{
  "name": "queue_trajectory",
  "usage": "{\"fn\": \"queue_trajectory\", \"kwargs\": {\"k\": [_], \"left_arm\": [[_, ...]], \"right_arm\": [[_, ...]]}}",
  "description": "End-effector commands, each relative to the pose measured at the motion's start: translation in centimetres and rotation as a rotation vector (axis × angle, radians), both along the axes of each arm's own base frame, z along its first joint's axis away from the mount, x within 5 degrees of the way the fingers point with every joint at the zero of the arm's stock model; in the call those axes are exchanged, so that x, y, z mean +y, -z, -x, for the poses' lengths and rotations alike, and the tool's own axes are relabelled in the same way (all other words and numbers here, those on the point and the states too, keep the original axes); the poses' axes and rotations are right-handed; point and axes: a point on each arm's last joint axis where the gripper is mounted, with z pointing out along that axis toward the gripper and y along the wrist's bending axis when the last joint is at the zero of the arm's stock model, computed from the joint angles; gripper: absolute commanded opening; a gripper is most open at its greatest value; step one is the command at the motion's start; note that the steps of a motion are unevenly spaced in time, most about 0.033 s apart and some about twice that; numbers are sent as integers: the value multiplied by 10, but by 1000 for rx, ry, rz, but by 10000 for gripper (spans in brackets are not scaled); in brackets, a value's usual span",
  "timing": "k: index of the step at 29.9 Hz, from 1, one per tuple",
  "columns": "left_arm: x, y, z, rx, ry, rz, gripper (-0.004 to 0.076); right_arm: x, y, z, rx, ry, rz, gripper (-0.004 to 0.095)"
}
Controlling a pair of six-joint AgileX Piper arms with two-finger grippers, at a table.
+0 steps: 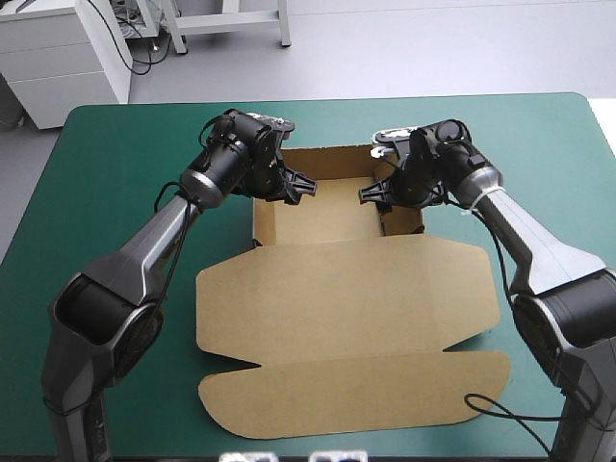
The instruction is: Fold the box
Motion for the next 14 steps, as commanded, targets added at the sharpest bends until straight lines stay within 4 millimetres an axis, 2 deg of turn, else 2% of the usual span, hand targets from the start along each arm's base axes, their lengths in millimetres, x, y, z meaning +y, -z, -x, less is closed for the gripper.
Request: {"fn": "queue_trajectory", "kwargs": {"k": [1,6,11,13,14], "left_arm": [[6,-38,15,-56,6,34,546],[13,-46,13,-115,30,-38,546],[21,-68,16,-178,16,-23,532],[25,-79,21,-207,27,-22,462],[26,-84,24,-218,38,-20,367]], "right_arm": [[-10,-42,2,-121,19,-36,619],[-17,-60,-4,-204,29,-1,619],[-19,-80,-6,-275,32,5,619],[-19,-86,-5,-283,34,2,619],[-19,-89,-5,-282,35,2,619]]}}
